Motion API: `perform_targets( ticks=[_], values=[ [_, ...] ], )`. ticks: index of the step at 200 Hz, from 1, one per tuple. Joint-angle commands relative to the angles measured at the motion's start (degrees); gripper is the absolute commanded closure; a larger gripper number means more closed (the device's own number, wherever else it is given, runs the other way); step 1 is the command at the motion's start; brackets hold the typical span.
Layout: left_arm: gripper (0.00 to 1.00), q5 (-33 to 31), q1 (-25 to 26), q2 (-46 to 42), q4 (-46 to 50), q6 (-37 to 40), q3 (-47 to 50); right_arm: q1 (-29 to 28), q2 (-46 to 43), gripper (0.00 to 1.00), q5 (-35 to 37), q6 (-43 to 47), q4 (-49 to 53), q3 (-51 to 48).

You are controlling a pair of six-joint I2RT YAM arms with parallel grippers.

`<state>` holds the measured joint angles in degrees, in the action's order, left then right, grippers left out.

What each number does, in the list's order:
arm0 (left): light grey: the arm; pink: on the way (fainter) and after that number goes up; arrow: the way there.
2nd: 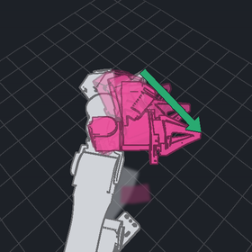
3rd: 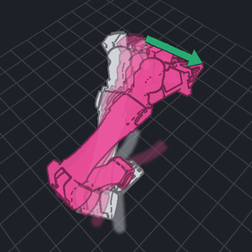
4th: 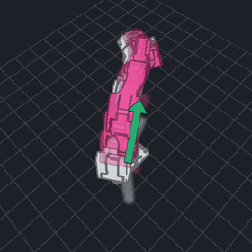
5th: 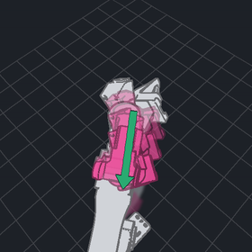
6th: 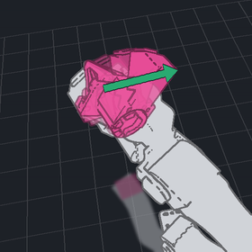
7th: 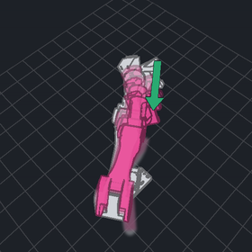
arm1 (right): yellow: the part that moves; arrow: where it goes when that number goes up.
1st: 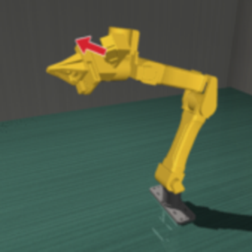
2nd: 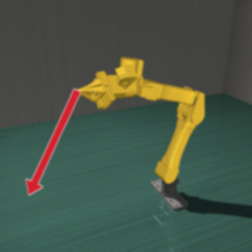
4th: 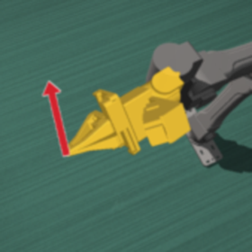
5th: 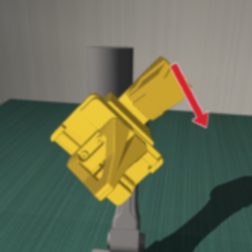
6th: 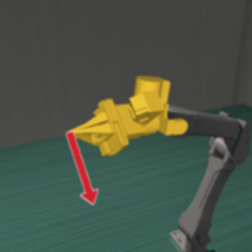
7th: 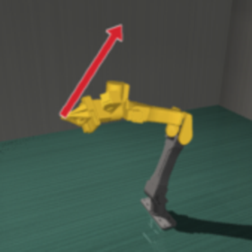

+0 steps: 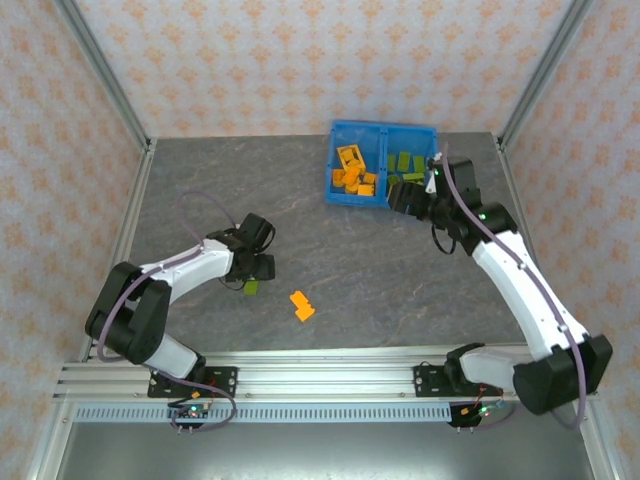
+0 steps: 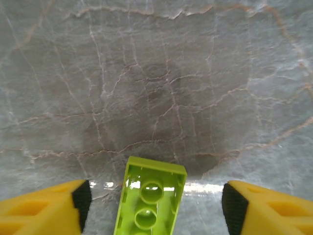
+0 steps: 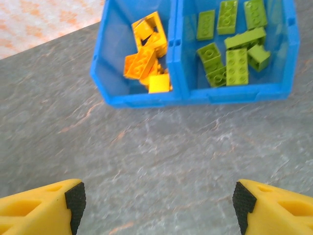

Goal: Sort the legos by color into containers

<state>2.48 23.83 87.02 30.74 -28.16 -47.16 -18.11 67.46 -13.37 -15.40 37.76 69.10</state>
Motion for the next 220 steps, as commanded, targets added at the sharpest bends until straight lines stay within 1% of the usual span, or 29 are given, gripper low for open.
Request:
perform_targets(
  ticks=[1,28,39,67,70,93,109,122,137,154,166,175,197,220],
  values=[
    [0.37,1.2,-0.5,1.4,-3.6,-0.1,2.6,-0.2,-5.4,0.2,-2.2,-3.9,4.0,-3.3],
    [0.49,2.5,-0.5,2.9,-6.0,-1.7,5.3,-0.3,-9.0,0.2,-1.0,-5.1,8.3,-2.4],
    [0.55,2.8,-0.5,2.7,-6.6,-2.1,6.3,-0.3,-9.7,0.2,-1.5,-5.6,9.6,-1.4],
    [0.74,4.7,-0.5,-1.1,-6.0,-2.1,6.3,-0.3,-11.4,0.2,-3.3,-6.9,11.2,-0.5],
    [0.75,5.2,-0.5,-1.9,-5.8,-3.6,6.1,-0.3,-11.6,0.2,-3.3,-7.0,11.2,-0.7],
    [0.76,8.3,0.9,-8.2,-4.0,-5.3,2.4,-0.2,-14.1,0.2,-3.5,-8.1,12.1,-1.5],
    [0.77,7.4,3.4,-11.1,-2.8,-5.4,-3.4,-0.2,-16.0,0.19,-4.5,-8.8,11.8,-2.5],
    [0.77,6.4,5.6,-10.6,-2.7,-4.8,-9.1,-0.3,-17.3,0.19,-6.2,-9.1,11.0,-3.2],
    [0.77,6.1,8.2,-7.2,-3.7,-3.9,-17.5,-0.2,-18.6,0.19,-8.7,-9.6,9.9,-4.2],
    [0.78,5.7,10.7,-1.3,-5.5,-2.8,-26.9,-0.2,-19.8,0.19,-10.2,-10.2,9.5,-4.7],
    [0.79,5.7,12.1,4.3,-6.2,-2.8,-34.3,-0.3,-20.9,0.19,-9.9,-10.6,9.3,-5.2],
    [0.79,5.3,13.3,8.3,-7.0,-0.4,-40.1,-0.3,-21.7,0.19,-9.4,-10.8,9.3,-5.6],
    [0.8,4.5,15.1,19.2,-8.8,0.9,-53.7,-0.3,-23.6,0.19,-8.6,-11.1,10.1,-6.5],
    [0.8,5.4,15.8,33.6,-6.2,1.3,-71.3,-0.3,-25.3,0.19,-7.0,-11.6,12.1,-6.5]
  ],
)
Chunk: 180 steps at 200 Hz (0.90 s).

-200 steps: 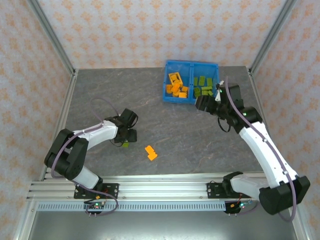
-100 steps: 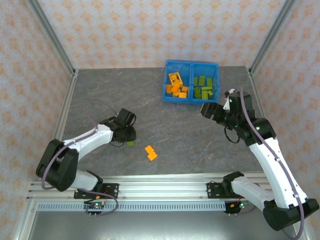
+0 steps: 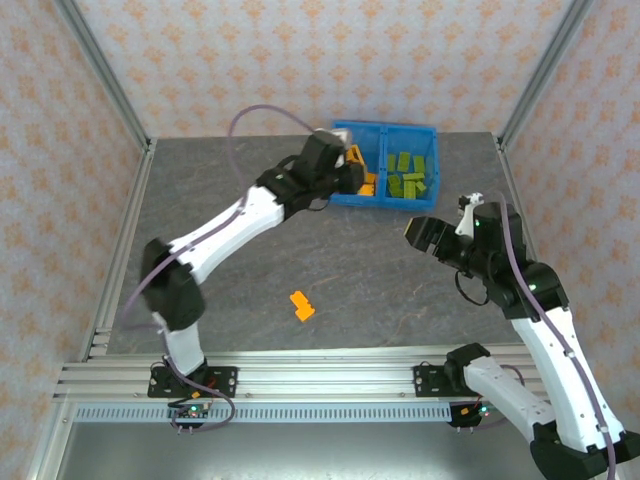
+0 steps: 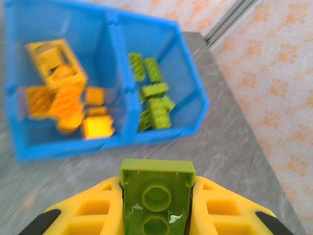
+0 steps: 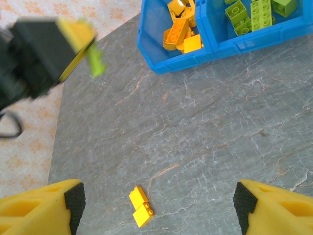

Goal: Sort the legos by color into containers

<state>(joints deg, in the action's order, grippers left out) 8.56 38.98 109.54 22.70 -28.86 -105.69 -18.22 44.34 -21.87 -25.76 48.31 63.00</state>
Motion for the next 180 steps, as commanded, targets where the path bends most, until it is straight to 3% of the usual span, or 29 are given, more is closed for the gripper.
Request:
perform_targets(
  ticks=[1,23,45,77,98,108,140,180],
  values=[
    [0.8,-0.5,0.6,11.8,2.1,2.0,-13.7,-0.2,-2.3,0.19,1.6,-1.3,1.6,-0.4],
    [0.8,1.4,1.0,25.1,6.9,1.0,-33.9,-0.2,-4.6,0.19,2.9,-2.2,2.4,-1.4],
    [0.8,0.3,1.4,35.6,4.5,-0.6,-47.8,-0.2,-5.7,0.19,2.6,-2.7,2.9,-2.0],
    [0.82,-7.0,1.8,43.6,-8.9,0.5,-50.9,-0.2,-6.4,0.19,2.0,-2.9,3.9,-1.7],
    [0.8,-12.2,2.1,47.8,-12.2,2.4,-54.4,-0.2,-7.5,0.19,2.2,-3.1,4.1,-1.9],
    [0.74,-13.3,2.1,49.1,-12.9,2.4,-55.9,-0.2,-7.8,0.19,2.5,-3.2,4.2,-1.9],
    [0.41,-13.4,2.2,48.2,-14.5,2.8,-56.1,-0.1,-7.7,0.19,2.5,-3.1,4.3,-2.3],
    [0.23,-10.9,2.6,38.7,-3.3,3.1,-56.0,-0.1,-7.5,0.19,3.2,-3.4,4.4,-4.1]
  ],
)
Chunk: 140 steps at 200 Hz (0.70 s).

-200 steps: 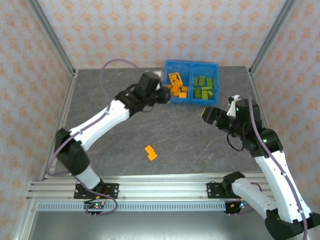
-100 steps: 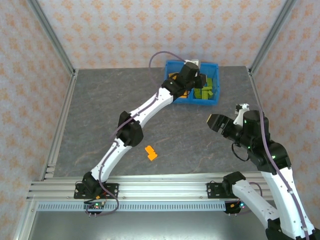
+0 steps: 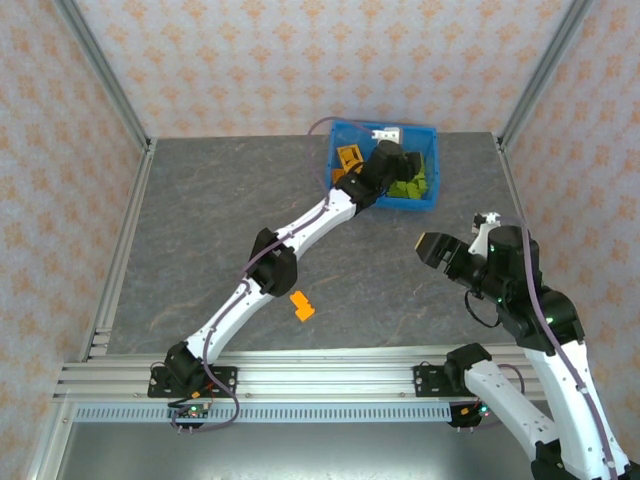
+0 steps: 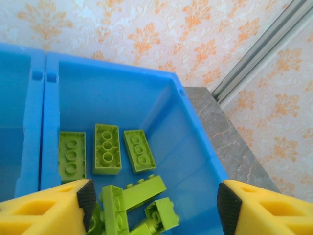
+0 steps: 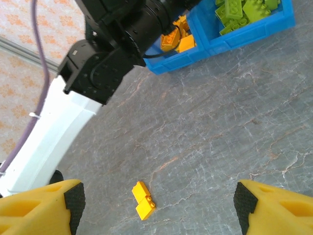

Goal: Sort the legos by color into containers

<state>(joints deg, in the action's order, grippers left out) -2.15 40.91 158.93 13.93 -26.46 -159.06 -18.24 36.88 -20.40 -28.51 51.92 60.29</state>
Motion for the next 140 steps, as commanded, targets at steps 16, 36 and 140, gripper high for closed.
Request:
perform_targets(
  ticks=[16,36,140],
  values=[
    [0.16,-0.4,0.5,-17.1,15.0,0.3,-0.8,-0.1,0.2,0.2,2.5,0.0,2.0,-1.8],
    [0.13,0.1,0.2,-28.8,16.9,1.9,11.7,-0.1,0.8,0.2,2.8,0.5,2.7,-2.7],
    [0.0,5.1,-2.0,-93.5,17.7,32.6,83.3,-16.6,18.6,0.2,-0.7,1.0,-7.4,-3.2]
  ],
)
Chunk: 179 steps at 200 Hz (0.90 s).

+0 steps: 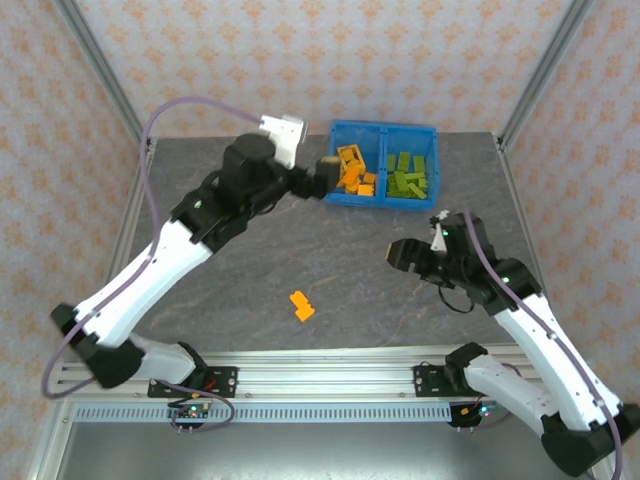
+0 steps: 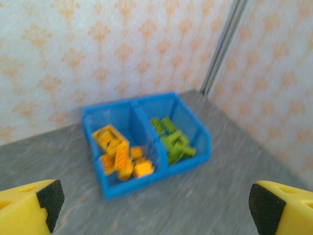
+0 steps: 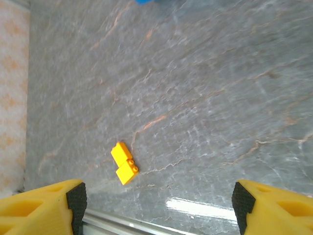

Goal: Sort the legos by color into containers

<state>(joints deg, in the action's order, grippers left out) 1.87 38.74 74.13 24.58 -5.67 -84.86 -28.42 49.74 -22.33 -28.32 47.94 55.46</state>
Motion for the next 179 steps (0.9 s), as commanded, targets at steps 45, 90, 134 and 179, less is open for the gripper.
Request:
perform_targets(
  ticks=[45,90,134,179],
  values=[
    [0.0,4.7,0.1,-30.3,21.7,23.8,21.2,-24.1,25.1,0.2,6.4,4.9,-3.6,8.4],
    [0.0,14.9,0.2,-46.3,33.5,41.4,30.2,-31.8,44.7,0.2,9.4,9.2,-6.5,16.9],
    [0.0,16.2,0.2,-50.4,37.8,43.8,34.0,-33.2,56.6,0.2,9.7,12.9,-6.3,23.7],
    [0.0,14.9,0.2,-50.9,36.5,45.9,36.3,-33.4,63.5,0.27,8.9,12.5,-8.5,25.3]
  ],
)
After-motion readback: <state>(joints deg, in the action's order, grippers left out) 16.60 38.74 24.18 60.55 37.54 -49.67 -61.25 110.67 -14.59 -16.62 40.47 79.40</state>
